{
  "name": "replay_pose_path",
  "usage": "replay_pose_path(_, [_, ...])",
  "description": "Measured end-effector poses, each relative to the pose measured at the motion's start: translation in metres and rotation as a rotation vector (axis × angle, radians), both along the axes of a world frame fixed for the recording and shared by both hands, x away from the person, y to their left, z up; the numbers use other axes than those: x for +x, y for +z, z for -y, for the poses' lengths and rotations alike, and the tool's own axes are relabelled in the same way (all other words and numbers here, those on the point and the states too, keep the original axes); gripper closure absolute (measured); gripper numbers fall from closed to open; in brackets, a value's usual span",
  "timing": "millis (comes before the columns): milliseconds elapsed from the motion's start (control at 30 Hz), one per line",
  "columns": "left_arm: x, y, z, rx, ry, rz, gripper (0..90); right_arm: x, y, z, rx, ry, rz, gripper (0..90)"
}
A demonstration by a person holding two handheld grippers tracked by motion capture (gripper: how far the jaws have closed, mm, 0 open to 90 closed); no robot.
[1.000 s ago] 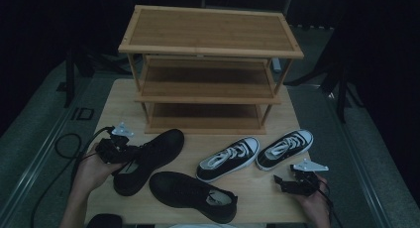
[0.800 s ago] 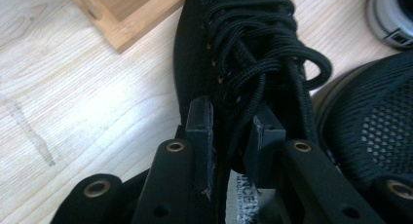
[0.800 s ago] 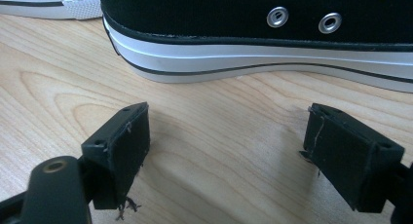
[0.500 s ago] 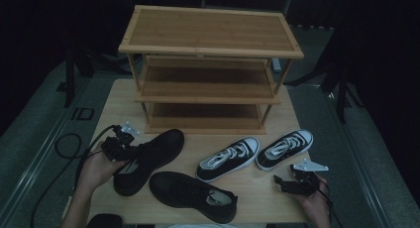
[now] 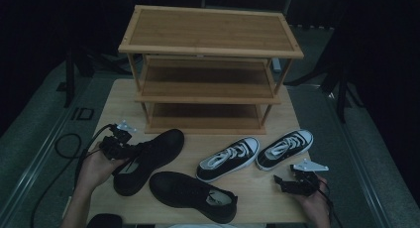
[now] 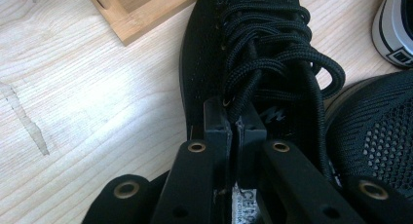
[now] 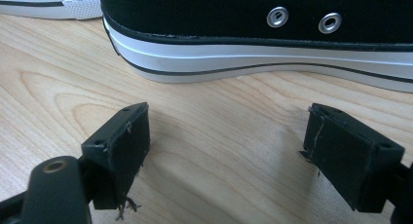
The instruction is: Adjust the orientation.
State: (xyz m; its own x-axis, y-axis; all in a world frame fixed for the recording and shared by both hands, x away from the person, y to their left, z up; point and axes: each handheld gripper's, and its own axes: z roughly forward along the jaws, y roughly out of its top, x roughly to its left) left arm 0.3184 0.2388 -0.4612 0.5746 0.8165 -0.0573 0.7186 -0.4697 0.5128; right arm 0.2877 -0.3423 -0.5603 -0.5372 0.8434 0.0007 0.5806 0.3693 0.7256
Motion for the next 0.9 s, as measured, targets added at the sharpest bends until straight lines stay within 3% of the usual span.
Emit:
replay_pose_path(333, [0.008,0.001,0.001,-0.036,0.038,0.003,87.4,0.0,0.0,0.0,0.0,0.0,0.0,17.1])
replay_pose_path(900, [0.028,0.011,0.009,-0.049,0.075,0.055,87.6,0.001,0.0,0.0,0.001,0.002,-0.001,17.1])
